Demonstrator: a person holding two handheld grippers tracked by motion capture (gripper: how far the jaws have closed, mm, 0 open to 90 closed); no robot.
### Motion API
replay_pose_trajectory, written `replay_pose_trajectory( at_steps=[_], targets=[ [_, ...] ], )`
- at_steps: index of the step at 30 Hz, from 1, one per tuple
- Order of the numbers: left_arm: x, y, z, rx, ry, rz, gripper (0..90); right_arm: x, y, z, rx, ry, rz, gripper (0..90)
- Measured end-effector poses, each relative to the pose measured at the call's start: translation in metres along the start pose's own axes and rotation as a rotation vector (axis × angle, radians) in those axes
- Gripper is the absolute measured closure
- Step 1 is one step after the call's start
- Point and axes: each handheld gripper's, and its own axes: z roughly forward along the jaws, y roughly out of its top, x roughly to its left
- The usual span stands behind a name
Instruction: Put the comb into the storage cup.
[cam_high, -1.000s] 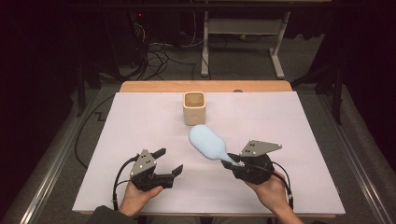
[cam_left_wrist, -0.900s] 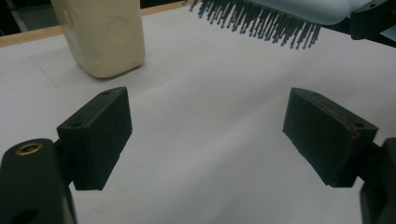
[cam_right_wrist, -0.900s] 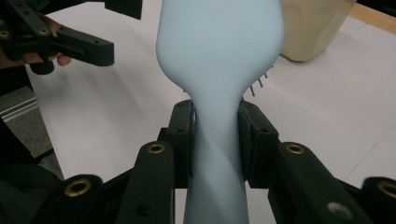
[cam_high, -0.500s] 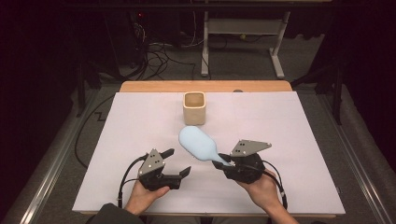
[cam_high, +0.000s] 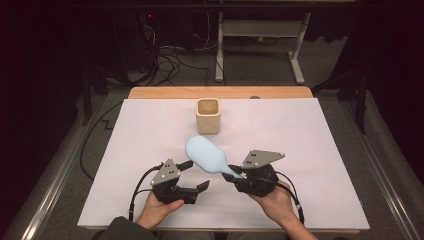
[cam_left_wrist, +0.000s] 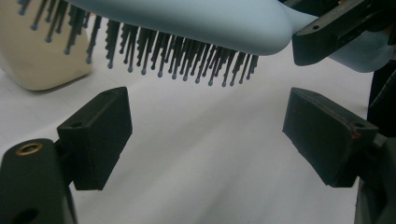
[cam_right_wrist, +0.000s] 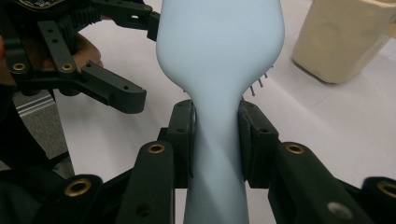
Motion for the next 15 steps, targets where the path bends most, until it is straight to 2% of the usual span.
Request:
replay_pose_trajectory(
  at_steps=[6, 13, 15],
  targets=[
    [-0.0002, 0.0000, 0.0037, 0.002, -0.026, -0.009, 16.8, 0.0010, 0.0001, 0.0003, -0.007, 0.011, -0.007, 70.4],
    [-0.0035, 0.0012, 0.0047, -0.018, -0.063, 0.006, 16.8, 0.0035, -0.0004, 0.0030, -0.006, 0.025, -0.027, 70.4],
    [-0.0039, 0.0013, 0.0047, -0.017, -0.061, 0.002, 16.8, 0.0038, -0.0001, 0.0041, -0.006, 0.028, -0.029, 70.4]
  ],
)
